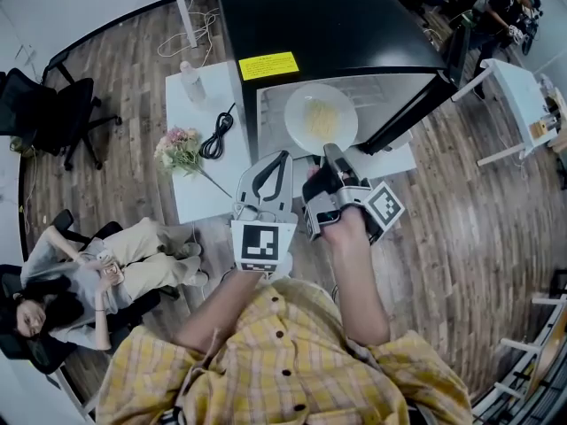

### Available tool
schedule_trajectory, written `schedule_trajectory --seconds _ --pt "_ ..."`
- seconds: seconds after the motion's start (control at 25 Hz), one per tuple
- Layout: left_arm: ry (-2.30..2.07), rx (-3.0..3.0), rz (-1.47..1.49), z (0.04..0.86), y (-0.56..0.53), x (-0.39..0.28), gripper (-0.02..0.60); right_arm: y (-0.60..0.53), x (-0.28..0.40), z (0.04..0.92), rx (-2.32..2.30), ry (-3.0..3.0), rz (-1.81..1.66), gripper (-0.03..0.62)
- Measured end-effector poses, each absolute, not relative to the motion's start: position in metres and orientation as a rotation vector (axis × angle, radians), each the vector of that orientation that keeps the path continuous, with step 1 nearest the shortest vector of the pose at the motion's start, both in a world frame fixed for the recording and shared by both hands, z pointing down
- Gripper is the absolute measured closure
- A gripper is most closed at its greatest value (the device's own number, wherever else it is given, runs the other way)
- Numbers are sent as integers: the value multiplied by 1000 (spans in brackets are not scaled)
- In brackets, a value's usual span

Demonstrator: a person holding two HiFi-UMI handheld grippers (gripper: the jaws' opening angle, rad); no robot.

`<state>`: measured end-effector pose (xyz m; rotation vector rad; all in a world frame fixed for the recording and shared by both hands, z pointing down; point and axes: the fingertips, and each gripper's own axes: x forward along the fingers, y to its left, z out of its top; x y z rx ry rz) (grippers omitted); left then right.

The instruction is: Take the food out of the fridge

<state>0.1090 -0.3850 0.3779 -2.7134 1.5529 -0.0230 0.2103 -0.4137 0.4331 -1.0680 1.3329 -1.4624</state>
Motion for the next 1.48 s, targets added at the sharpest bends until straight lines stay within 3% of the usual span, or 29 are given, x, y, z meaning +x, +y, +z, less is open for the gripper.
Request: schedule_trajectory --seconds 1.48 --pt "1540 -2681 12 368 -382 110 574 -383 184 421 -1027 1435 -1473 577"
